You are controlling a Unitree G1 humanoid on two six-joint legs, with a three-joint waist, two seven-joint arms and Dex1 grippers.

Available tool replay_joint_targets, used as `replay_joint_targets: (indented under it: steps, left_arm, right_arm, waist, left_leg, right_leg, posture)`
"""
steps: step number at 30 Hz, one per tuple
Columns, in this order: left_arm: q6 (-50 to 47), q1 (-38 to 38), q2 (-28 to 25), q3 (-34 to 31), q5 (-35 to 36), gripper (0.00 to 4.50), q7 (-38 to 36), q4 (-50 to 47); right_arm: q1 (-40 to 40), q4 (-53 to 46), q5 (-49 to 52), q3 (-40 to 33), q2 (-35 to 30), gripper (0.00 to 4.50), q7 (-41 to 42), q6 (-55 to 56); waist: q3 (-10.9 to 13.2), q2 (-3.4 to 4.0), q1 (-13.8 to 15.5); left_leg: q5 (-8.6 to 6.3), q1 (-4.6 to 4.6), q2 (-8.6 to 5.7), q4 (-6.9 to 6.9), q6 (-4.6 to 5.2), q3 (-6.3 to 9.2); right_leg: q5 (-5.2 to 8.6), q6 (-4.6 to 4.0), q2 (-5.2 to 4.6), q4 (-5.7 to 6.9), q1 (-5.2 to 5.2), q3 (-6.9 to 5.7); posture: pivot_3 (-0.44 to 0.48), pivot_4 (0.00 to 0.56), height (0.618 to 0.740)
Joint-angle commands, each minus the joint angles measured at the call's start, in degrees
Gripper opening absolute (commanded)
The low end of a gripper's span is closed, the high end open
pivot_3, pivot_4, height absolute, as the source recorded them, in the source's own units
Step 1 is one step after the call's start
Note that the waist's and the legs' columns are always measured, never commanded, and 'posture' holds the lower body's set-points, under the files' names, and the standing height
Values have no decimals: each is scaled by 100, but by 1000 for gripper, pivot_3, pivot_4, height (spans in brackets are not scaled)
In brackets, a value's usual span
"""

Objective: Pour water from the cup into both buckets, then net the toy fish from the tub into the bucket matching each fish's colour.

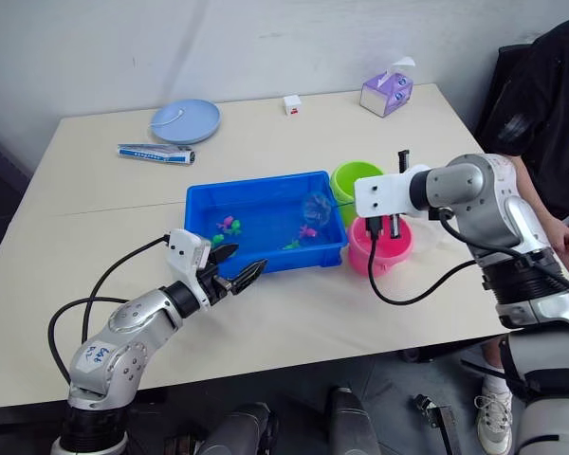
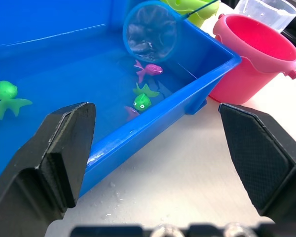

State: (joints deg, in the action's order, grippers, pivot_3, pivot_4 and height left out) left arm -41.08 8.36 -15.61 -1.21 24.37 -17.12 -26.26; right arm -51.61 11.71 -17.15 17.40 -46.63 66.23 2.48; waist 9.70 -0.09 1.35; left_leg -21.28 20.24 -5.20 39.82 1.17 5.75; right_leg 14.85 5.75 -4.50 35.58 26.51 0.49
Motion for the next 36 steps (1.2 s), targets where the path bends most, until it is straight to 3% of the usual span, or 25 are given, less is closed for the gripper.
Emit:
replay_joint_targets:
  steps: [1,20,31,36]
  left_arm:
    - [137,-18,38,-15,16,4295,6,-164]
    - [173,-68,106,4,-5,4295,43,-190]
    - [212,-53,119,3,-11,4295,34,-141]
    - [238,-55,119,6,-17,4295,21,-118]
  right_arm:
    - [-156,-84,30,-45,7,757,43,60]
    - [-165,341,9,50,159,757,295,172]
    - [-147,102,388,16,246,757,944,-776]
    - [-379,101,721,-54,409,757,1290,-2049]
  waist:
    - [0,0,1]
    - [0,0,6]
    - [0,0,6]
    - [0,0,4]
  left_leg:
    - [0,0,0,0,0,0]
    - [0,0,-1,0,0,1]
    - [0,0,0,0,0,2]
    - [0,0,0,0,0,2]
  right_leg:
    - [0,0,0,0,0,0]
    - [0,0,0,0,0,0]
    - [0,0,-1,0,-1,0]
    - [0,0,-1,0,-1,2]
  posture:
    - [0,150,740]
    - [0,150,740]
    - [0,150,740]
    - [0,150,740]
